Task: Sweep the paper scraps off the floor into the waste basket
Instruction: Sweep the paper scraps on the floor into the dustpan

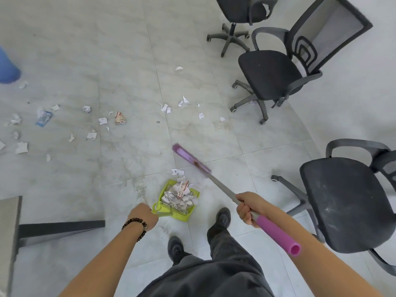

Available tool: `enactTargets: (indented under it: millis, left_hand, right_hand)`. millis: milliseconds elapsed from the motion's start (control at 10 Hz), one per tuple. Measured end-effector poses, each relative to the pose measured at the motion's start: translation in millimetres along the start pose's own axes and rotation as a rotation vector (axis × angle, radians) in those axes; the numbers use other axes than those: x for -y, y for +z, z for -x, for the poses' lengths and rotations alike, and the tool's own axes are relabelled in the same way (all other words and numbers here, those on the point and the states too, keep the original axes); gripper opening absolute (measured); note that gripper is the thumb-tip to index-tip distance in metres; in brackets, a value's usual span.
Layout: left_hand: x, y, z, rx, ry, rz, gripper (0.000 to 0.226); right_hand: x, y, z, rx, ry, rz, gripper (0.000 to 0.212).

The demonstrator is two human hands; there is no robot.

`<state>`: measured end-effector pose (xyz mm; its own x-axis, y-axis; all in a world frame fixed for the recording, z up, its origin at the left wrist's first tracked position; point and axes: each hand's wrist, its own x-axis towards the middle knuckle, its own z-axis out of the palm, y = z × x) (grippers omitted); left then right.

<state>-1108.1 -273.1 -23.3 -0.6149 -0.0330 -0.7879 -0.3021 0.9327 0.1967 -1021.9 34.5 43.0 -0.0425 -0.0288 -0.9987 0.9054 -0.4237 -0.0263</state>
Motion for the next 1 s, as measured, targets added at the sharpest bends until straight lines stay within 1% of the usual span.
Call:
enactTargets:
  millis: [100,200,300,400,500,600,700,800,900,1000]
  left_hand:
    - [16,1,4,-0.004,-0.034,0.039,0.03]
    - [30,3,7,-0.026,-0.081,0.096,0.029]
    - [37,4,10,-0.041,-0.105,0.112,0.029]
    - [35,5,8,-0.045,-0.112,0.109,0.029]
    - [28,1,-1,-0.048,-0.109,0.143,0.023]
    - [20,-3,-8,-0.046,-0.105,0.137,0.021]
    - [16,-6,-11,-0.052,-0.097,0.097,0.026]
    - [18,-8,-11,-0.046,-0.1,0.069,0.023]
    - [22,-7,-9,-0.038,-0.093,0.069,0.02]
    - [32,-7,-7,-0.026,-0.098,0.07,0.02]
  right_hand:
    - [7,25,-17,-0.109,-0.127,0.209,0.031]
    - [12,45,-38,-0.221,-0.321,0.54,0.027]
    - [18,68,-57,-0.27,-0.24,0.627,0.035]
    - [5,84,-73,-0.224,-0.177,0.742,0.037]
    - [-23,84,-69,-0.163,-0.088,0.784,0.036]
    - [-46,81,-61,-0.169,-0.107,0.689,0.035]
    - [-50,64,-30,-0.082,-0.044,0.543,0.027]
    - [-36,42,-10,-0.008,0.073,0.434,0.022]
    - [-18,21,4,0.001,0.058,0.275,0.022]
    - [-10,1,5,-0.016,0.011,0.171,0.026]
